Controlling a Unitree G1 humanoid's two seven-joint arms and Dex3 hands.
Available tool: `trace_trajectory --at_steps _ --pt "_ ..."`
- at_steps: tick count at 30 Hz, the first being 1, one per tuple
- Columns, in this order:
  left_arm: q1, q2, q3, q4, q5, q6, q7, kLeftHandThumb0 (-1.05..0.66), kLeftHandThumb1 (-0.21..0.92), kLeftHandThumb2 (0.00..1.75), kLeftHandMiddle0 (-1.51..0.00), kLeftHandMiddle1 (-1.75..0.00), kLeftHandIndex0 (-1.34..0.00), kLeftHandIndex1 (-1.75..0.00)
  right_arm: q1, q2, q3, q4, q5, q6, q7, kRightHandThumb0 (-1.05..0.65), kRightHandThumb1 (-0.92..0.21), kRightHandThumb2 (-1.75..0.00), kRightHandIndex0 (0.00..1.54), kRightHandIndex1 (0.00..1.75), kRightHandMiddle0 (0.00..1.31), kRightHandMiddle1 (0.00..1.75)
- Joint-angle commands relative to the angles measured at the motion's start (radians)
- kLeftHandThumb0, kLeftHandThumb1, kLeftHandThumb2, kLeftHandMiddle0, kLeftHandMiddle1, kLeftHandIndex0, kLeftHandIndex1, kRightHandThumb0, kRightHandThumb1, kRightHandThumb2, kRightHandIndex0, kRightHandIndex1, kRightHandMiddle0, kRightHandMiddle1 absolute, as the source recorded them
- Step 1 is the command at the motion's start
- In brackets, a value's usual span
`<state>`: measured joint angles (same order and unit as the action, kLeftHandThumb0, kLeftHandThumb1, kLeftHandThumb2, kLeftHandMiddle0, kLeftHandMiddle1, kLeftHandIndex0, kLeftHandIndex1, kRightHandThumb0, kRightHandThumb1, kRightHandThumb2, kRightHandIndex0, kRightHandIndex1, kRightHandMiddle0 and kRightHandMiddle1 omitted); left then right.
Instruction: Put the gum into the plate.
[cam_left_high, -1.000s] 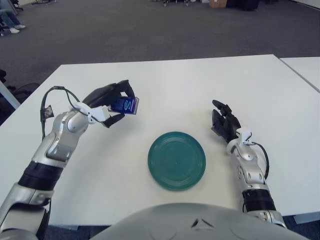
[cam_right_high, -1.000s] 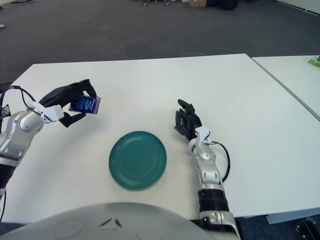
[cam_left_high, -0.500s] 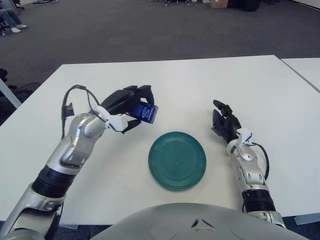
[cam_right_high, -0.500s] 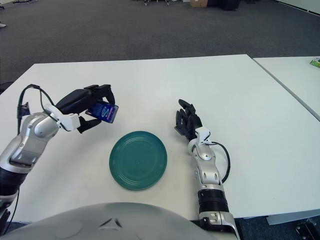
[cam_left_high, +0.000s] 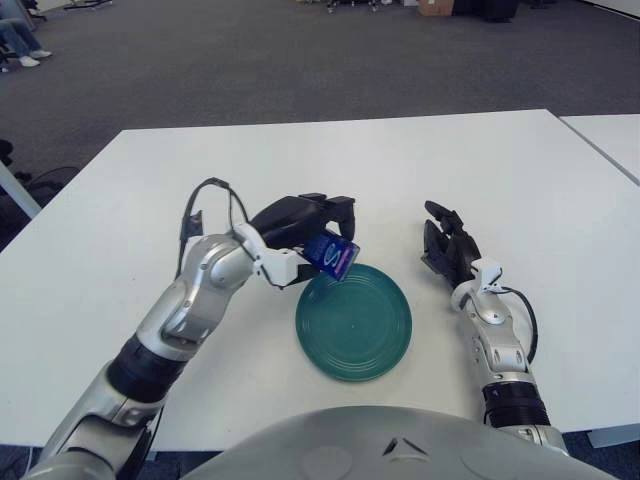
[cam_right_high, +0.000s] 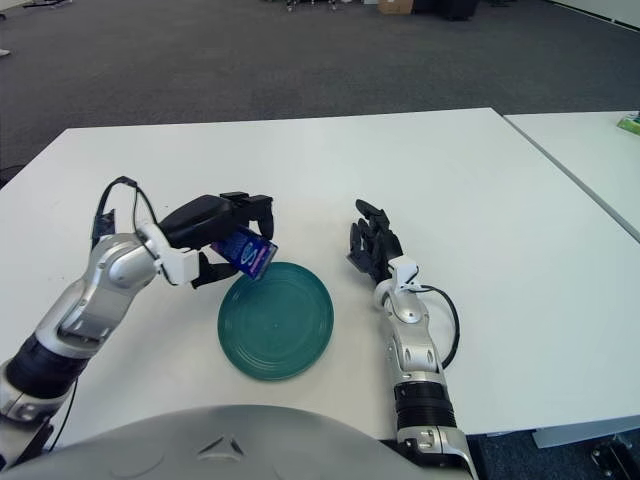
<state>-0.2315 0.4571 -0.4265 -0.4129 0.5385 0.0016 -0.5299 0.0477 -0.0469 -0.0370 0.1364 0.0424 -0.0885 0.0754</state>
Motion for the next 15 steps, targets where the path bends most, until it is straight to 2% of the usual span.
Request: trace_trajectory --at_steps 1,5,7,15 --pt "-0.072 -0.036 -0.061 0.014 0.067 -0.042 0.001 0.0 0.08 1.59 -0.77 -1.74 -0.57 -1.75 0.018 0.011 0.008 0.001 -0.003 0.018 -0.006 -0.67 -0.92 -0.91 0.24 0.01 0.0 0.57" --pt "-0.076 -0.021 -0.087 0.014 0.118 -0.157 0.038 0.0 0.05 1.62 -0.8 -1.73 -0.59 -1.75 0.024 0.016 0.008 -0.004 0.003 0.019 -0.008 -0.67 -0.92 -0.89 0.23 0.01 0.0 0.57" --pt "-0.077 -0.016 -0.086 0.022 0.115 -0.184 0.031 0.0 0.04 1.62 -0.81 -1.72 -0.6 -1.75 0.026 0.017 0.008 -0.005 0.004 0.019 -0.009 -0.67 -0.92 -0.89 0.23 0.0 0.0 0.56" --pt "-0.123 -0.002 -0.152 0.092 0.072 -0.255 -0.117 0.0 0.06 1.59 -0.83 -1.66 -0.58 -1.75 0.028 0.004 0.019 -0.005 -0.034 0.001 -0.022 -0.68 -0.92 -0.88 0.2 0.0 0.0 0.54"
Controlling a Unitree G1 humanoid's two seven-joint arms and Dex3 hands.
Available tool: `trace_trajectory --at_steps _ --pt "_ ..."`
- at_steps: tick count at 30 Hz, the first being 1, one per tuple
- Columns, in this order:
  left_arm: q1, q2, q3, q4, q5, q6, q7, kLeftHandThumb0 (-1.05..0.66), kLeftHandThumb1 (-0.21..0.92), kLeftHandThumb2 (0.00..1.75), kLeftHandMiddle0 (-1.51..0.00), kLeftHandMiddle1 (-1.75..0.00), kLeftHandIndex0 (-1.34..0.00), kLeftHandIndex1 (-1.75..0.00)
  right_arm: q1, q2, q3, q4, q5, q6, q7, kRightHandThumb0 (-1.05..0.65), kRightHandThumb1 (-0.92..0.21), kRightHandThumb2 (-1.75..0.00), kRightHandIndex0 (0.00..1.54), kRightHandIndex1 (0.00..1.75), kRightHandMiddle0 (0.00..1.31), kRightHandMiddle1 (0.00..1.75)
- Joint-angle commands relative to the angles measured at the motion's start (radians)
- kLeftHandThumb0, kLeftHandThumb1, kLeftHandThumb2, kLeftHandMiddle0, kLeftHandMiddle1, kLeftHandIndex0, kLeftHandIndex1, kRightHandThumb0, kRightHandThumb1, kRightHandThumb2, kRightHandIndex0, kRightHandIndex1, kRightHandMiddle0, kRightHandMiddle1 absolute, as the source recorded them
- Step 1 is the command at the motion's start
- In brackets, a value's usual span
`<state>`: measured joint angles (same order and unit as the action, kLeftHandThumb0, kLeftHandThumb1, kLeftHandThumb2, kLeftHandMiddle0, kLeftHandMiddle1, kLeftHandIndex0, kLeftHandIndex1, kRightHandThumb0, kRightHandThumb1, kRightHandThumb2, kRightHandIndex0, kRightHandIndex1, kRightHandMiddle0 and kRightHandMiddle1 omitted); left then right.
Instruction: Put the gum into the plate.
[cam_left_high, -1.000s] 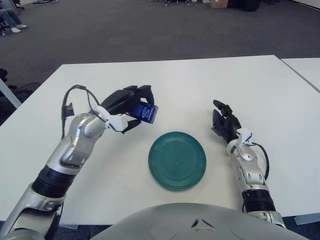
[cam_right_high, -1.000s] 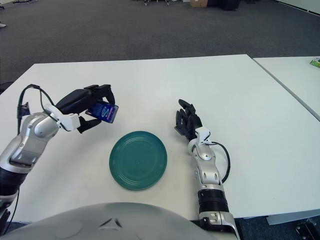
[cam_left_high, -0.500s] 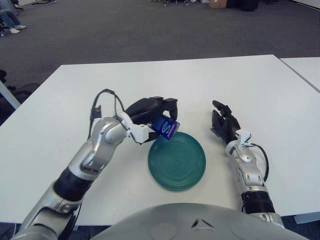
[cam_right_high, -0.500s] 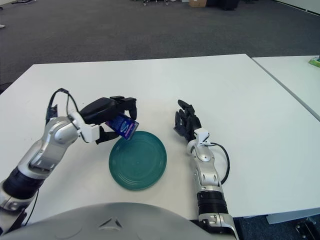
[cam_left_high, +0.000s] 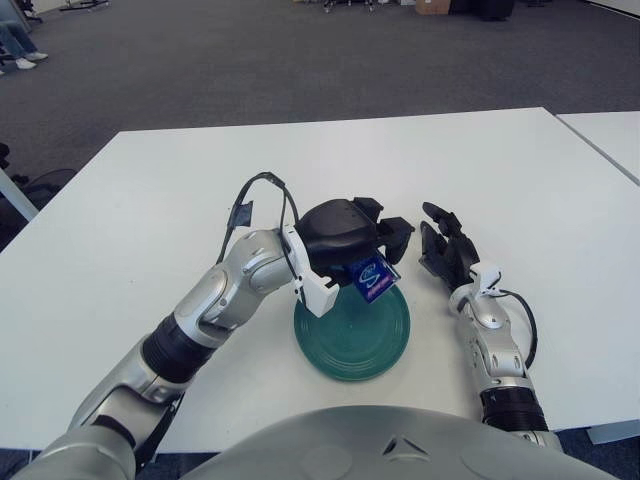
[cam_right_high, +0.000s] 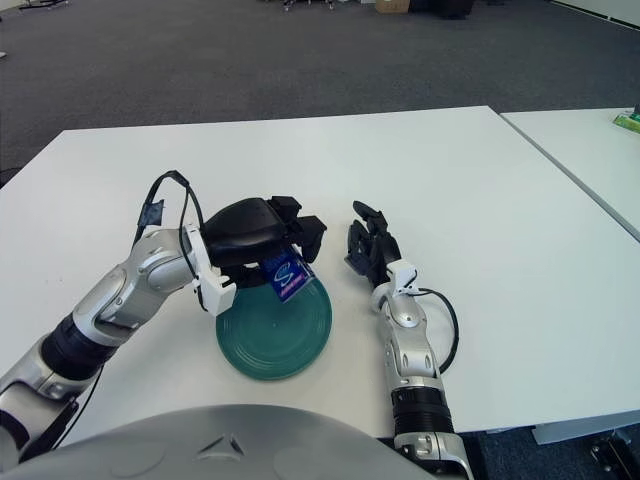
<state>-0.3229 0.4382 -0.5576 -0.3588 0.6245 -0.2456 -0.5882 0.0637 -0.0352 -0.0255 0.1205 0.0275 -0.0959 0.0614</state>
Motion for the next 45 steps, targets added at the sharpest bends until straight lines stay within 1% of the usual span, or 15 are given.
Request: trace_trajectory --at_steps 1,3,5,10,11,13,16,22,23,25,27,32,35,41,45 --pt "-0.039 0.005 -0.036 0.056 -0.023 0.006 -0.09 0.0 0.07 1.58 -0.83 -1.65 -0.57 -1.75 0.012 -0.01 0.01 0.012 -0.028 0.005 -0.012 -0.68 -0.92 -0.89 0.2 0.0 0.0 0.54" --pt "-0.059 -0.02 -0.067 0.09 -0.024 0.026 -0.138 0.0 0.08 1.56 -0.83 -1.65 -0.57 -1.75 0.012 -0.013 0.012 0.013 -0.04 0.003 -0.019 -0.68 -0.92 -0.9 0.2 0.0 0.0 0.53" --pt "-0.079 -0.038 -0.092 0.118 -0.014 0.03 -0.168 0.0 0.07 1.59 -0.81 -1.69 -0.57 -1.75 0.013 -0.015 0.013 0.011 -0.047 0.005 -0.025 -0.68 -0.92 -0.91 0.2 0.0 0.0 0.53" --pt "-0.107 -0.045 -0.119 0.142 0.004 0.014 -0.215 0.0 0.0 1.67 -0.85 -1.74 -0.63 -1.72 0.014 -0.007 0.012 0.004 -0.046 0.02 -0.036 -0.67 -0.92 -0.93 0.21 0.01 0.0 0.53" --pt "-0.117 -0.042 -0.125 0.141 0.01 0.014 -0.232 0.0 0.0 1.66 -0.85 -1.74 -0.65 -1.68 0.014 -0.003 0.01 0.0 -0.041 0.026 -0.037 -0.67 -0.92 -0.93 0.21 0.01 0.0 0.53" --pt "-0.133 -0.041 -0.136 0.135 0.024 0.017 -0.261 0.0 0.0 1.62 -0.85 -1.74 -0.72 -1.56 0.015 0.002 0.008 -0.006 -0.033 0.035 -0.039 -0.67 -0.92 -0.92 0.21 0.01 0.0 0.53" --pt "-0.143 -0.043 -0.141 0.123 0.039 0.021 -0.286 0.0 0.04 1.53 -0.81 -1.75 -0.75 -1.44 0.019 0.01 0.009 -0.015 -0.031 0.044 -0.043 -0.68 -0.92 -0.9 0.2 0.0 0.0 0.52" --pt "-0.164 -0.04 -0.147 0.112 0.042 0.031 -0.343 -0.01 0.15 1.39 -0.74 -1.75 -0.73 -1.36 0.027 0.021 0.006 -0.027 -0.034 0.049 -0.059 -0.7 -0.92 -0.87 0.19 0.0 0.0 0.51" --pt "-0.163 -0.039 -0.146 0.105 0.041 0.041 -0.359 -0.01 0.16 1.38 -0.73 -1.75 -0.73 -1.36 0.028 0.021 0.005 -0.028 -0.033 0.049 -0.06 -0.7 -0.92 -0.87 0.19 0.0 0.0 0.51" --pt "-0.16 -0.036 -0.142 0.095 0.039 0.054 -0.378 0.0 0.22 1.35 -0.63 -1.72 -0.63 -1.55 0.028 0.022 0.004 -0.029 -0.032 0.05 -0.062 -0.7 -0.92 -0.86 0.19 0.0 0.0 0.51" --pt "-0.152 -0.032 -0.137 0.085 0.037 0.066 -0.39 0.0 0.24 1.35 -0.6 -1.71 -0.6 -1.61 0.028 0.022 0.003 -0.03 -0.03 0.052 -0.062 -0.7 -0.92 -0.86 0.19 0.0 0.0 0.51" --pt "-0.134 -0.025 -0.134 0.073 0.039 0.09 -0.405 0.0 0.31 1.24 -0.58 -1.64 -0.58 -1.61 0.03 0.021 0.001 -0.034 -0.027 0.055 -0.063 -0.71 -0.92 -0.85 0.18 0.0 0.0 0.51" --pt "-0.126 -0.022 -0.136 0.075 0.045 0.088 -0.393 0.0 0.33 1.2 -0.57 -1.61 -0.57 -1.59 0.029 0.02 0.001 -0.034 -0.028 0.056 -0.062 -0.71 -0.92 -0.85 0.18 0.0 0.0 0.51" --pt "-0.115 -0.035 -0.139 0.098 0.047 0.076 -0.356 -0.01 0.35 1.18 -0.57 -1.61 -0.57 -1.58 0.032 0.006 0.005 -0.035 -0.043 0.054 -0.058 -0.71 -0.92 -0.87 0.18 0.0 0.0 0.5" --pt "-0.118 -0.037 -0.141 0.111 0.035 0.065 -0.356 -0.01 0.34 1.19 -0.57 -1.61 -0.57 -1.59 0.031 -0.004 0.006 -0.034 -0.045 0.054 -0.052 -0.72 -0.92 -0.88 0.17 0.0 0.0 0.49"
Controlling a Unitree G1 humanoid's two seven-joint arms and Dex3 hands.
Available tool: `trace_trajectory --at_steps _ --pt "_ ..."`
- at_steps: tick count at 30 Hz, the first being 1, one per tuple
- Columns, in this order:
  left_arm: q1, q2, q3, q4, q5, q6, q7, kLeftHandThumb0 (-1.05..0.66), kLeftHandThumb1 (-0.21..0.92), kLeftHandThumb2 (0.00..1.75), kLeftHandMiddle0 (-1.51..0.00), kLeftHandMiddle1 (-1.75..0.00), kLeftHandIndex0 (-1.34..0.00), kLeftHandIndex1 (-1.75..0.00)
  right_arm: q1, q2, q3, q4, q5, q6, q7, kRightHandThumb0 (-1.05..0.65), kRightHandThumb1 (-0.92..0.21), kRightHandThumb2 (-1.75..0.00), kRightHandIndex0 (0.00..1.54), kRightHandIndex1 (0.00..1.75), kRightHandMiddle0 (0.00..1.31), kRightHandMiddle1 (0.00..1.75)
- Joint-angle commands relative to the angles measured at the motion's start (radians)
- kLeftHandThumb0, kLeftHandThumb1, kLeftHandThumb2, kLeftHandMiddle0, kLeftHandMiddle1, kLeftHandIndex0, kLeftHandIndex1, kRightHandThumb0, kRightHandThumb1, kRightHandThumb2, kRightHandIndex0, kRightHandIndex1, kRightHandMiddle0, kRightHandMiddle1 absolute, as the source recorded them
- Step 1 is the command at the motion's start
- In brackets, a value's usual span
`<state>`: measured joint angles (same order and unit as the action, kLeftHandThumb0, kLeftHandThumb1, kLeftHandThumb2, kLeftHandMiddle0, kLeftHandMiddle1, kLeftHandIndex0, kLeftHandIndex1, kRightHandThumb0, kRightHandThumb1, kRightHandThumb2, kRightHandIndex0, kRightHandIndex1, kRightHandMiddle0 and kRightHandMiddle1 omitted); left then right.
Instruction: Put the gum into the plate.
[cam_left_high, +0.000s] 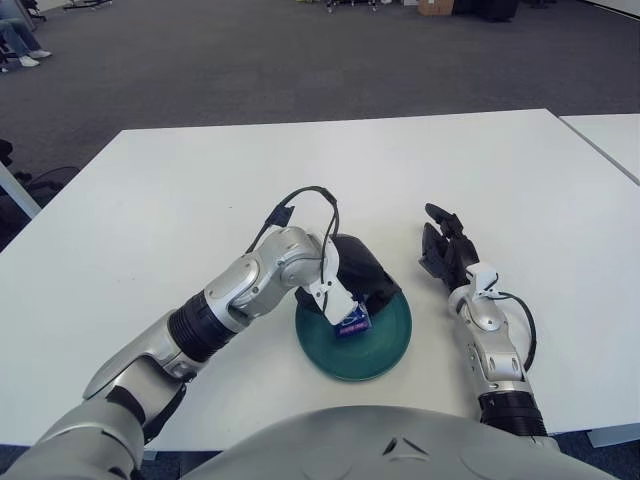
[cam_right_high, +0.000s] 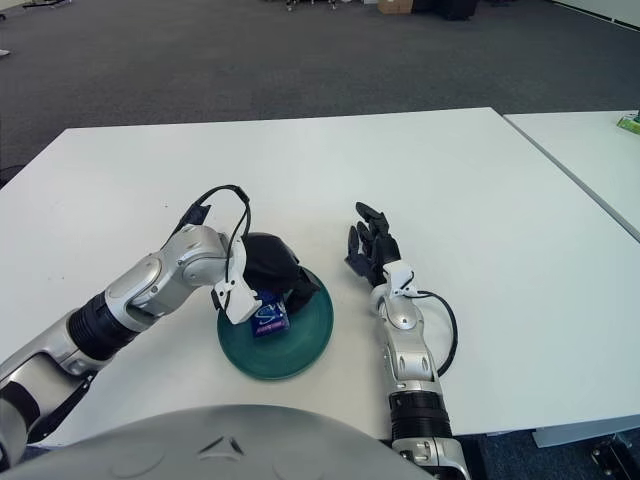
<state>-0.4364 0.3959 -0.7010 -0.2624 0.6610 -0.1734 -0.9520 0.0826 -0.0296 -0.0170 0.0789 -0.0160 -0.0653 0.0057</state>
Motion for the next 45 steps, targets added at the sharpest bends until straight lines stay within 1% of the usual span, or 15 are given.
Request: trace_trajectory --at_steps 1,5,6,10,12,13,14,15,16,17,18,22,26,29,45 --pt "-0.006 0.007 0.001 0.017 -0.008 -0.007 -0.001 -0.01 0.34 1.19 -0.57 -1.61 -0.57 -1.59 0.012 -0.012 -0.004 0.008 -0.001 0.023 0.007 -0.72 -0.92 -0.88 0.17 0.0 0.0 0.49" --pt "-0.004 0.015 0.0 0.019 -0.027 0.005 -0.035 -0.01 0.39 1.14 -0.53 -1.62 -0.53 -1.6 0.01 -0.016 -0.006 0.008 0.004 0.028 0.016 -0.71 -0.92 -0.88 0.17 0.0 0.0 0.48" --pt "-0.003 0.017 0.0 0.019 -0.032 0.009 -0.043 -0.01 0.48 1.03 -0.46 -1.63 -0.46 -1.61 0.01 -0.017 -0.007 0.008 0.006 0.03 0.018 -0.71 -0.92 -0.88 0.17 0.0 0.0 0.48" --pt "-0.004 0.021 0.004 0.017 -0.067 0.024 -0.079 -0.01 0.69 0.79 -0.31 -1.66 -0.31 -1.64 0.008 -0.017 -0.011 0.008 0.018 0.037 0.027 -0.71 -0.92 -0.88 0.17 0.0 0.0 0.46" --pt "-0.008 0.018 0.004 0.018 -0.086 0.028 -0.094 0.18 0.66 0.86 -0.34 -1.7 -0.18 -1.52 0.007 -0.015 -0.013 0.007 0.025 0.041 0.03 -0.71 -0.92 -0.88 0.17 0.0 0.0 0.46" --pt "-0.01 0.018 0.003 0.019 -0.099 0.025 -0.1 -0.14 0.65 0.76 -0.23 -1.6 -0.11 -1.42 0.007 -0.013 -0.015 0.006 0.029 0.046 0.03 -0.71 -0.92 -0.88 0.17 0.0 0.0 0.45" --pt "-0.012 0.017 0.002 0.02 -0.107 0.023 -0.104 -0.37 0.7 0.63 -0.18 -1.23 -0.07 -1.2 0.006 -0.011 -0.016 0.005 0.032 0.049 0.031 -0.71 -0.92 -0.88 0.17 0.0 0.0 0.45" --pt "-0.017 0.018 0.0 0.019 -0.119 0.019 -0.115 -0.46 0.72 0.57 -0.19 -1.06 -0.06 -1.11 0.006 -0.011 -0.016 0.004 0.034 0.054 0.031 -0.71 -0.92 -0.87 0.17 0.0 0.0 0.44" --pt "-0.021 0.019 -0.001 0.017 -0.126 0.017 -0.122 -0.61 0.8 0.44 -0.16 -0.72 -0.04 -0.88 0.005 -0.011 -0.015 0.003 0.035 0.057 0.031 -0.71 -0.92 -0.87 0.17 0.0 0.0 0.44" --pt "-0.026 0.02 -0.002 0.018 -0.133 0.011 -0.129 -0.7 0.84 0.35 -0.15 -0.49 -0.02 -0.72 0.005 -0.011 -0.015 0.002 0.037 0.06 0.031 -0.71 -0.92 -0.87 0.17 0.0 0.0 0.44" --pt "-0.028 0.021 -0.003 0.018 -0.138 0.007 -0.133 -0.78 0.87 0.31 -0.13 -0.33 -0.01 -0.59 0.005 -0.012 -0.014 0.001 0.038 0.062 0.03 -0.71 -0.92 -0.87 0.17 0.0 0.0 0.43" --pt "-0.057 0.032 -0.007 0.035 -0.175 -0.054 -0.152 -0.95 0.91 0.32 -0.04 -0.09 0.0 -0.27 0.002 -0.011 -0.013 -0.004 0.041 0.075 0.029 -0.71 -0.92 -0.87 0.17 0.0 0.0 0.43" --pt "-0.074 0.043 -0.01 0.052 -0.197 -0.115 -0.157 -1.03 0.92 0.37 -0.01 -0.02 0.0 -0.07 0.003 -0.011 -0.012 -0.009 0.039 0.079 0.026 -0.71 -0.92 -0.86 0.18 0.0 0.0 0.44" --pt "-0.073 0.059 -0.006 0.051 -0.201 -0.15 -0.153 -1.04 0.92 0.39 0.0 -0.01 0.0 -0.02 0.004 -0.012 -0.013 -0.014 0.039 0.082 0.025 -0.71 -0.92 -0.86 0.18 0.01 0.0 0.45" --pt "-0.05 0.088 0.007 0.037 -0.161 -0.188 -0.101 -1.05 0.92 0.31 0.0 0.0 0.0 0.0 -0.002 -0.016 -0.024 -0.015 0.047 0.1 0.028 -0.73 -0.92 -0.85 0.16 0.0 0.0 0.43"
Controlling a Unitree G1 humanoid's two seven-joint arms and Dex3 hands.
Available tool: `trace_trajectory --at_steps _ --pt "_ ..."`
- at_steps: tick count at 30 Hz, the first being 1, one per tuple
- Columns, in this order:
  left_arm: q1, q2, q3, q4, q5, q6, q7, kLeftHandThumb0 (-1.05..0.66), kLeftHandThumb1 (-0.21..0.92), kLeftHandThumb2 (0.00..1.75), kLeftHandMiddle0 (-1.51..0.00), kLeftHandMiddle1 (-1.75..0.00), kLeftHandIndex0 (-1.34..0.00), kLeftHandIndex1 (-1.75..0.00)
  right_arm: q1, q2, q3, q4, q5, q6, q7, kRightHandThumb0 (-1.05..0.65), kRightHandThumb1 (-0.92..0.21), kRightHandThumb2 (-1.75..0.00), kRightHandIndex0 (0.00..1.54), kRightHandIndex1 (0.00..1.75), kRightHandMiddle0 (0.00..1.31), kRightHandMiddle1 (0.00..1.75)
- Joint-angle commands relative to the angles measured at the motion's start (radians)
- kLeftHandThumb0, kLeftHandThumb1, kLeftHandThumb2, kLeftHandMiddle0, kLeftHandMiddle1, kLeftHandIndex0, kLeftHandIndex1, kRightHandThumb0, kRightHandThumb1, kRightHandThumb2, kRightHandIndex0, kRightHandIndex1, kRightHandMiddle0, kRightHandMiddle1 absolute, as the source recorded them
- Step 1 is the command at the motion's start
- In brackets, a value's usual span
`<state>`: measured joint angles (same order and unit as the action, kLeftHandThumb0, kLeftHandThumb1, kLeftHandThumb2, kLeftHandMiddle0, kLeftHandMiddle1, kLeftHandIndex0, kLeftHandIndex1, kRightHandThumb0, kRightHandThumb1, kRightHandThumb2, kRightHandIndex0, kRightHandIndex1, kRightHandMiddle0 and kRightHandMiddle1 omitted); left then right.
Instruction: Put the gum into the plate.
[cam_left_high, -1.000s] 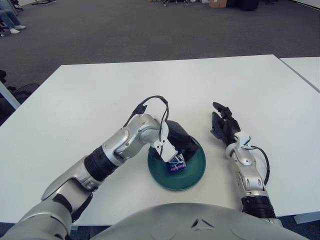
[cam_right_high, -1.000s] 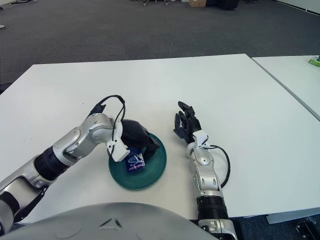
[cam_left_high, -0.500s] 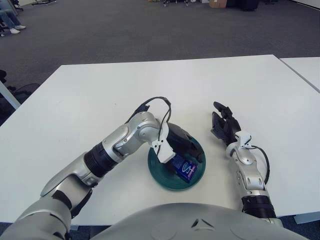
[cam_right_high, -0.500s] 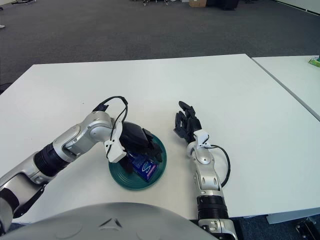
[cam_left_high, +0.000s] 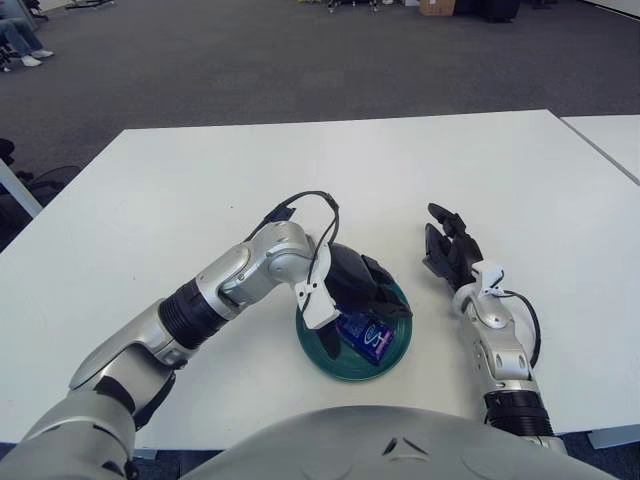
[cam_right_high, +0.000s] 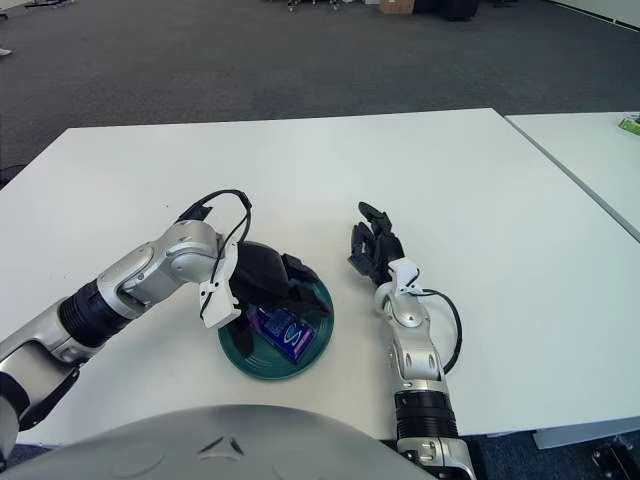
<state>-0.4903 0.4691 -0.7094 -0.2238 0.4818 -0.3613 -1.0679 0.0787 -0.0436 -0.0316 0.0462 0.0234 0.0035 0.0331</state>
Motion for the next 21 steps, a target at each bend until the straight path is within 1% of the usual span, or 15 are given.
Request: trace_trajectory --at_steps 1,3,5,10,12,13,14,15,16,17,19,20,21 --pt "0.006 0.017 0.017 -0.004 0.019 0.0 0.017 -1.05 0.92 0.3 0.0 0.0 0.0 0.0 0.001 -0.002 -0.009 0.019 0.007 0.031 0.0 -0.74 -0.92 -0.85 0.16 0.0 0.0 0.43" --pt "0.014 0.033 0.034 -0.013 0.016 -0.005 0.03 -1.05 0.92 0.29 0.0 0.0 0.0 0.0 -0.001 -0.002 -0.009 0.021 0.007 0.031 0.0 -0.74 -0.92 -0.85 0.15 0.0 0.0 0.43" --pt "0.025 0.056 0.07 -0.03 0.009 -0.021 0.058 -1.05 0.92 0.28 0.0 0.0 0.0 0.0 -0.004 -0.001 -0.008 0.023 0.007 0.034 0.001 -0.74 -0.92 -0.85 0.15 0.0 0.0 0.43" --pt "0.064 0.077 0.125 -0.037 0.012 -0.059 0.137 -1.05 0.92 0.3 0.0 0.0 0.0 0.0 -0.005 0.005 -0.008 0.02 0.009 0.046 0.0 -0.73 -0.92 -0.86 0.16 0.0 0.0 0.44" --pt "0.103 0.098 0.188 -0.02 -0.004 -0.103 0.22 -1.05 0.92 0.33 0.0 0.0 0.0 0.0 -0.005 0.012 -0.01 0.014 0.021 0.06 0.004 -0.72 -0.92 -0.86 0.17 0.01 0.0 0.46" --pt "0.135 0.103 0.238 0.004 -0.02 -0.129 0.286 -1.05 0.92 0.33 0.0 0.0 0.0 0.0 -0.008 0.017 -0.013 0.016 0.036 0.064 0.011 -0.72 -0.92 -0.86 0.17 0.01 0.0 0.46" --pt "0.156 0.106 0.27 0.023 -0.03 -0.147 0.33 -1.05 0.92 0.35 0.0 0.0 0.0 0.0 -0.01 0.021 -0.016 0.019 0.046 0.066 0.017 -0.71 -0.92 -0.85 0.17 0.0 0.0 0.47" --pt "0.19 0.092 0.319 0.036 -0.059 -0.136 0.379 -1.05 0.92 0.36 0.0 0.0 0.0 0.0 -0.012 0.025 -0.019 0.025 0.06 0.059 0.026 -0.71 -0.92 -0.85 0.17 0.0 0.0 0.47" --pt "0.213 0.083 0.35 0.045 -0.08 -0.128 0.414 -1.05 0.92 0.37 0.0 0.0 0.0 0.0 -0.013 0.027 -0.022 0.029 0.07 0.053 0.031 -0.71 -0.92 -0.85 0.17 0.0 0.0 0.47" --pt "0.266 0.083 0.412 0.0 -0.12 -0.085 0.434 -1.05 0.92 0.38 0.0 0.0 0.0 0.0 -0.014 0.03 -0.024 0.034 0.076 0.043 0.034 -0.71 -0.92 -0.84 0.17 0.0 0.0 0.47" --pt "0.35 0.091 0.507 -0.086 -0.179 -0.013 0.454 -1.05 0.92 0.38 0.0 0.0 0.0 0.0 -0.015 0.034 -0.028 0.042 0.082 0.029 0.035 -0.71 -0.92 -0.84 0.17 0.01 0.0 0.48" --pt "0.382 0.095 0.542 -0.123 -0.2 0.015 0.459 -1.05 0.92 0.38 0.0 0.0 0.0 0.0 -0.014 0.035 -0.028 0.043 0.083 0.023 0.035 -0.71 -0.92 -0.84 0.17 0.01 0.0 0.48" --pt "0.438 0.063 0.553 -0.151 -0.21 0.105 0.47 -1.05 0.92 0.38 0.0 0.0 0.0 0.0 -0.02 0.036 -0.031 0.06 0.079 0.013 0.03 -0.71 -0.92 -0.84 0.17 0.01 0.0 0.48"
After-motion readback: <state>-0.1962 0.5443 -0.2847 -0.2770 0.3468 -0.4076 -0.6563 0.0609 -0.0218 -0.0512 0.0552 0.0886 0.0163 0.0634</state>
